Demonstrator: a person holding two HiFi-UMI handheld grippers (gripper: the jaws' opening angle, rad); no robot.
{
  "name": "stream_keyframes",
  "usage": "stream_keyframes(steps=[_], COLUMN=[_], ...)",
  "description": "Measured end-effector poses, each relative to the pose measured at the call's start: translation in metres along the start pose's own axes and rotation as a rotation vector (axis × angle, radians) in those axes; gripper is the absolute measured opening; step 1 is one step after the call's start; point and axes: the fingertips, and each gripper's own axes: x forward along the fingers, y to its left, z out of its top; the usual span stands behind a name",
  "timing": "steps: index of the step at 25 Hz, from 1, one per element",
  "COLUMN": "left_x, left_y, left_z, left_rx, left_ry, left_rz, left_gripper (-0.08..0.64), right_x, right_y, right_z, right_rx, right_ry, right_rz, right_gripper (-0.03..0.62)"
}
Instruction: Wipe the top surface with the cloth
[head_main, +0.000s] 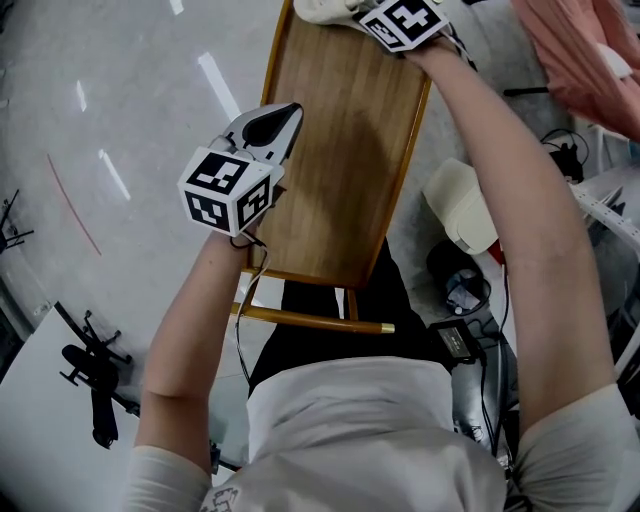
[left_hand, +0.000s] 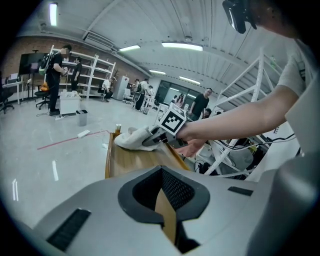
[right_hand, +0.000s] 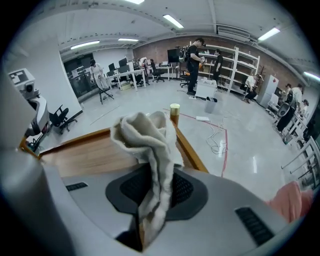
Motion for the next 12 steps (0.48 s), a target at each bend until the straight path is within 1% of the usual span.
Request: stream_keyframes(steps=[6, 12], left_x=[-0.001, -0.002], left_y=[-0.008, -0.021], left_z=[-0.007, -0.009], left_rx=[0.010, 0.029], left_ry=[0.014, 0.024], left_rz=[0.011, 0.010], left_gripper=[0.008, 0.008], right_x=[0.000, -0.011], right_y=[0.029, 0.055], right_z=[-0.018, -0.036], right_rx=[-0.046, -0.046], right_ry=[0.025, 0.036], right_rz=[-0.025, -0.031], right_gripper=[0.083, 0.081])
